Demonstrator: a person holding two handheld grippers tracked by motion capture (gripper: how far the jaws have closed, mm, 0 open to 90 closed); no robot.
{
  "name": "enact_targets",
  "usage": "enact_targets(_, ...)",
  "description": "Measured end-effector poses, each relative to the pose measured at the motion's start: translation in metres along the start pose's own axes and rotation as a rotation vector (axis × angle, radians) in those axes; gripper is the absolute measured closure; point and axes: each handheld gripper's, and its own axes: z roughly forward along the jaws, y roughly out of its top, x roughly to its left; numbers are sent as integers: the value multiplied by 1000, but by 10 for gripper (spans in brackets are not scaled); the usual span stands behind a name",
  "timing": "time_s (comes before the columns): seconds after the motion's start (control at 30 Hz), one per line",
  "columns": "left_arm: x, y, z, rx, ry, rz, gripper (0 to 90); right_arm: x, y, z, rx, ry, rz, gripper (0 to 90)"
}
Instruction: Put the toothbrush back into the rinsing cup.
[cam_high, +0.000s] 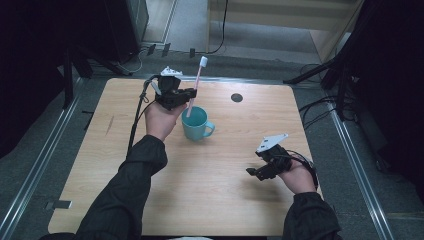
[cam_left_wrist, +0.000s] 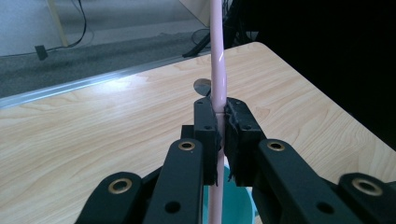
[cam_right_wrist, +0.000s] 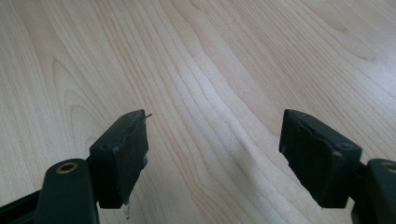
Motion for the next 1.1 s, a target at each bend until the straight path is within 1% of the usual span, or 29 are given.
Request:
enact_targets(0.03,0,0,0,0,0,0,838,0,0,0,0,0,0,238)
enact_targets(0.07,0,-2,6,10,5,5,838,0,0,0,-1,-2,0,238)
enact_targets(0.13,-1,-5,12,17,8,8,838,0,0,0,-3,-2,-3,238)
enact_targets(0.2,0,-9,17,24,8,-10,838,0,0,-1,-4,-9,-6,244)
enact_targets(0.23,0,-9,17,24,8,-10,838,-1,0,-1,-10,-10,-5,244)
enact_targets(0.27,2,-14,21,26,17,-16,838,0,1,-2,-13,-12,-1,244)
enact_targets(0.3,2,-14,21,26,17,-16,838,0,1,-2,-13,-12,-1,244)
enact_targets(0.33,5,-19,24,37,23,-23,838,0,1,-2,-11,-10,-2,244)
enact_targets(0.4,7,-24,27,47,30,-25,838,0,1,-1,-8,-9,-7,244)
enact_targets(0.53,9,-32,34,77,36,-16,838,1,1,0,-3,-8,-4,244)
enact_targets(0.63,10,-35,36,86,34,-22,838,0,1,0,-2,-8,-4,244)
enact_targets(0.83,10,-40,40,107,36,-20,838,0,1,0,0,-7,-4,244)
enact_targets(0.9,9,-42,42,114,34,-30,837,1,2,0,-3,-6,-5,244)
enact_targets(0.97,9,-43,43,125,33,-28,836,1,2,0,-1,-6,-6,244)
enact_targets(1.03,10,-43,43,125,30,-35,836,1,2,0,-1,-6,-6,244)
enact_targets(1.1,11,-43,43,132,35,-37,833,1,2,0,-3,-6,-5,244)
